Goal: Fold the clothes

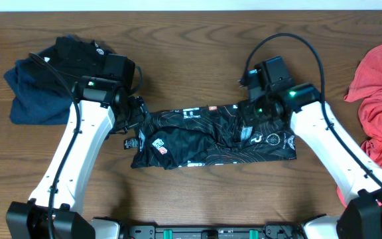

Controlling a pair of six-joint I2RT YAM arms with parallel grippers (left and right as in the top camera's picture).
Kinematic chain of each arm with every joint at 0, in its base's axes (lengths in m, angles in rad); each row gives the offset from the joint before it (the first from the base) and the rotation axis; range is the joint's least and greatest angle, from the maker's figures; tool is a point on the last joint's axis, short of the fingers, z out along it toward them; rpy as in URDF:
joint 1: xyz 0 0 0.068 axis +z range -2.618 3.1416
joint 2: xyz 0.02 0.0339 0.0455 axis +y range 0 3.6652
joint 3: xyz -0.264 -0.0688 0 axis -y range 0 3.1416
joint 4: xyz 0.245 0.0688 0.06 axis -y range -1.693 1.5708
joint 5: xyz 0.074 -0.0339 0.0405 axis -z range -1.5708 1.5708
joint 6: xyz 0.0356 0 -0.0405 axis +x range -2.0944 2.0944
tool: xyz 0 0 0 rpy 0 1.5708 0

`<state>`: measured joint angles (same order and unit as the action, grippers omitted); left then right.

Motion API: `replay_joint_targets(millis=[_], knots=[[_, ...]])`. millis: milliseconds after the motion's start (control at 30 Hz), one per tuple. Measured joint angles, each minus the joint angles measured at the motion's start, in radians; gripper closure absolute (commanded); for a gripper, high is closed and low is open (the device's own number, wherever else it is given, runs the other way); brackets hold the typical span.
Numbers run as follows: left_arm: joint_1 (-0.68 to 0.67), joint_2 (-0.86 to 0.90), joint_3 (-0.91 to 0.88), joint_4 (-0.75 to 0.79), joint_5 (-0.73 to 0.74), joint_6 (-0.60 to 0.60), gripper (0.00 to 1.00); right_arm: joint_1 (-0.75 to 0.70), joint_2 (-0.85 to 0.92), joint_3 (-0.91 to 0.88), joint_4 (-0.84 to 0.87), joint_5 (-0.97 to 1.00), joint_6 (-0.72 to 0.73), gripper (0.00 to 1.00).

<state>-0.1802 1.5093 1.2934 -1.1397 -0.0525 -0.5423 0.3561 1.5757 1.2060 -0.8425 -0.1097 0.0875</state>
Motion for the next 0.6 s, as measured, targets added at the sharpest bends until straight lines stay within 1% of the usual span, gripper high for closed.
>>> replay_joint_targets(millis=[133, 267, 600], knots=[[0.0, 0.0, 0.0, 0.0, 0.0, 0.0, 0.07, -0.023, 0.053, 0.0, -0.003, 0.062, 0.06, 0.44], [0.0, 0.0, 0.0, 0.0, 0.0, 0.0, 0.07, -0.025, 0.135, 0.0, -0.001, 0.081, 0.116, 0.43], [0.0, 0.0, 0.0, 0.0, 0.0, 0.0, 0.07, 0.009, 0.294, 0.0, 0.044, 0.079, 0.172, 0.44]])
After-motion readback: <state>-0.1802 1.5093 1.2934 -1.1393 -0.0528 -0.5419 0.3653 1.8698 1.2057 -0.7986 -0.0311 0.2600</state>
